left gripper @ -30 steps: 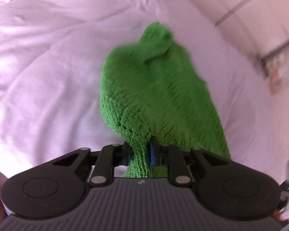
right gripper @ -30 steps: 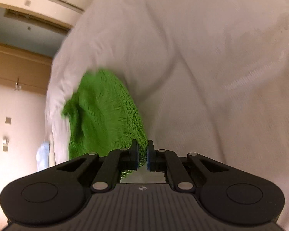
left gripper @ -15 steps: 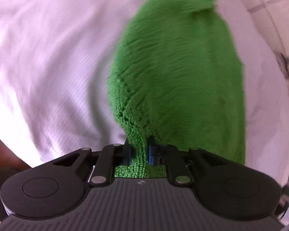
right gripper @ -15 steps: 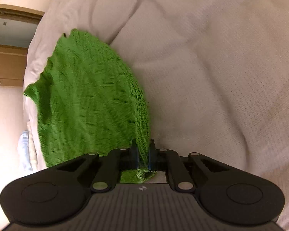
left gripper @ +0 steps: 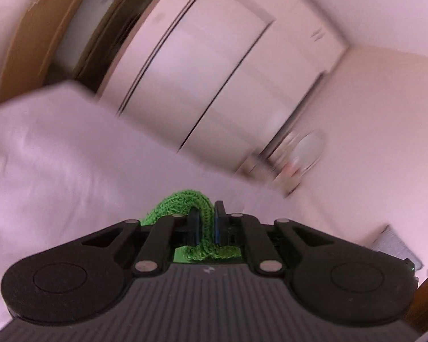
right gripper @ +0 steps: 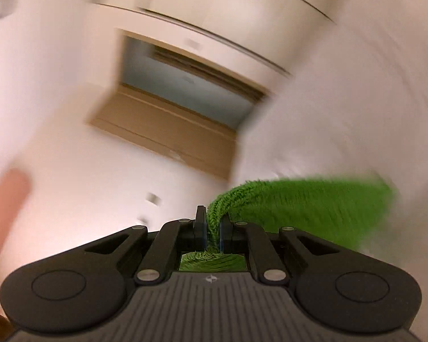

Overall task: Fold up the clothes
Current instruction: 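Lift the vest with both grippers and shake it out in the air, then lower the vest onto the bed and open both grippers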

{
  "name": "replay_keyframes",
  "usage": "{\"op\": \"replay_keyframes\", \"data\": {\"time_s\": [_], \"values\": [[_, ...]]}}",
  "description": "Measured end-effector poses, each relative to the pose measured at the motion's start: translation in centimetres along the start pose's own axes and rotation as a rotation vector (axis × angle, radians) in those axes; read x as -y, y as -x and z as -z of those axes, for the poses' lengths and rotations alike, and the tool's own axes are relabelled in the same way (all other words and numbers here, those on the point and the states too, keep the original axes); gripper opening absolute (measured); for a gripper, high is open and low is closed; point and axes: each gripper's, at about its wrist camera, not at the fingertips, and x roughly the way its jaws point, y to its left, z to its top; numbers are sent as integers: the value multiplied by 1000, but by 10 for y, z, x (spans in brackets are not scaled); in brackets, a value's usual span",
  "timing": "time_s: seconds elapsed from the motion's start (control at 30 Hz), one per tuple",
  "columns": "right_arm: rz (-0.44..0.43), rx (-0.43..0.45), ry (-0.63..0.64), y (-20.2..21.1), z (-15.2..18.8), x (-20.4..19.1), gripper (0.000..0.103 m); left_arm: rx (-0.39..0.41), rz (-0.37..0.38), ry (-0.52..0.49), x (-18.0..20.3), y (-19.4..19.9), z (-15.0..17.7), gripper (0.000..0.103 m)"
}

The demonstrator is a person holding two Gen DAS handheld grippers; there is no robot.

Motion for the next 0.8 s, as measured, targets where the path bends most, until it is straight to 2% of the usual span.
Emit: {"op": "replay_keyframes", "data": {"time_s": [0.07, 0.13, 0.23, 0.3, 0.4, 0.43, 0.53, 0.63, 0.73, 0.8], "values": [[-51, 83, 52, -7, -9, -35, 8, 35, 55, -21, -3, 0, -34, 6], [-78, 158, 85, -14, -17, -61, 8, 23, 80, -33, -18, -25, -59, 6], [24, 234, 88, -49, -32, -72, 8, -40, 35, -24, -44, -84, -78, 6], [118, 243, 43, -84, -43, -62, 8, -73, -7, -1, -60, -109, -84, 6], [257, 255, -20, -132, -56, -46, 8, -75, -30, 38, -79, -127, -103, 6], [265, 265, -23, -148, -59, -45, 8, -63, -20, 33, -80, -131, -115, 6], [216, 300, 27, -174, -77, -66, 8, 18, 29, -41, -67, -132, -156, 6], [153, 362, 124, -171, -88, -103, 8, 89, 78, -78, -50, -110, -178, 6], [107, 365, 187, -164, -83, -121, 8, 109, 92, -110, -45, -86, -166, 6], [105, 339, 189, -146, -70, -115, 8, 77, 72, -113, -51, -74, -139, 6]]}}
